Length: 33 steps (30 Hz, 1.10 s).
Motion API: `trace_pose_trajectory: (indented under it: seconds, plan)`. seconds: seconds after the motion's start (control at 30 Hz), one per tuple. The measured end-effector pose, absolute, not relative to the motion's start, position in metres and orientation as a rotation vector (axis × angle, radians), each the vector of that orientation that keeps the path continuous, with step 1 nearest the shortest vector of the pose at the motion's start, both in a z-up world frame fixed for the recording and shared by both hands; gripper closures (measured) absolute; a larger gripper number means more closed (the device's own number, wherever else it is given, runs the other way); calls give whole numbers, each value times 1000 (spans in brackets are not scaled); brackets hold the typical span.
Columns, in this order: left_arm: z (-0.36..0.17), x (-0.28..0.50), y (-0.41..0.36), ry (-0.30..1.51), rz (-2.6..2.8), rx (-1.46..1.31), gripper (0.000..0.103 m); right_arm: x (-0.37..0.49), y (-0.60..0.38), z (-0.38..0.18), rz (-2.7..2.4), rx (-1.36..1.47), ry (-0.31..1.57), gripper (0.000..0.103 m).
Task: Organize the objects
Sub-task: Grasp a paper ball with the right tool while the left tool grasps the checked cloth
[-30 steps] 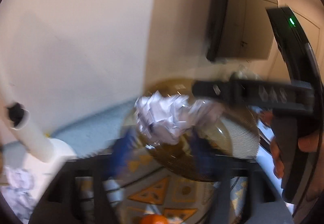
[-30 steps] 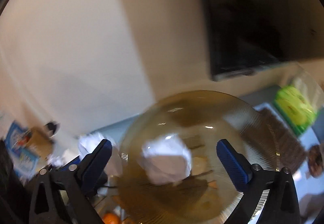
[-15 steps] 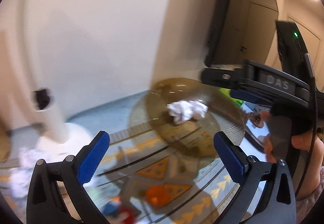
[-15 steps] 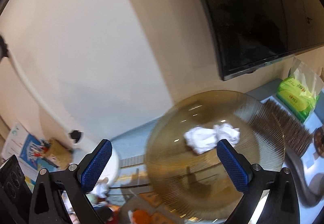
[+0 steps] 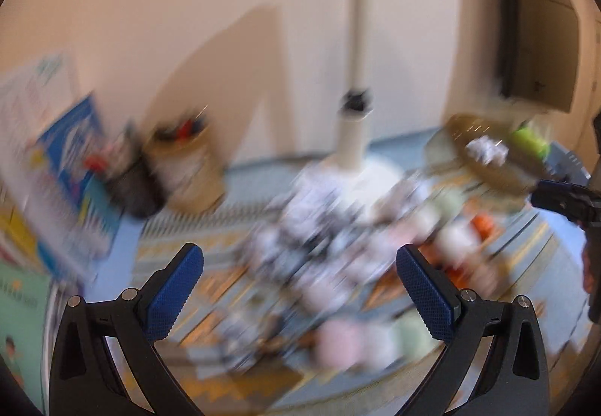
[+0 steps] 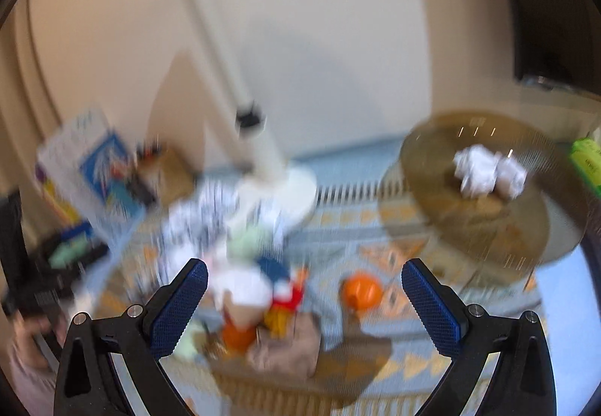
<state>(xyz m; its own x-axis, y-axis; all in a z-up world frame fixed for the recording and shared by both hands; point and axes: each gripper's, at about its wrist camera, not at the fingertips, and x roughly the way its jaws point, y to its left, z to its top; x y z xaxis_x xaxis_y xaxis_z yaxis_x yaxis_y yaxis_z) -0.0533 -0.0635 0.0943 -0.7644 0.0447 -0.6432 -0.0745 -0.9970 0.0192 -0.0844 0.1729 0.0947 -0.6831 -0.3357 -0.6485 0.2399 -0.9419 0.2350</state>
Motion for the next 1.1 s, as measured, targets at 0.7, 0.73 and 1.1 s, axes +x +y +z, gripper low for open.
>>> trace_pose_trajectory:
  seconds: [0.7, 0.73, 1.1]
  plan:
    - [-13, -69, -107, 51, 2741, -1395, 0, -96, 114, -14, -2568, 1307, 196, 0]
    - [-13, -70, -107, 48, 2744, -1397, 0, -97, 112, -14, -2574, 1305, 209, 0]
    - [-15, -74, -106, 31, 2754, -1403, 0, -103, 115, -15, -2578, 1310, 191, 0]
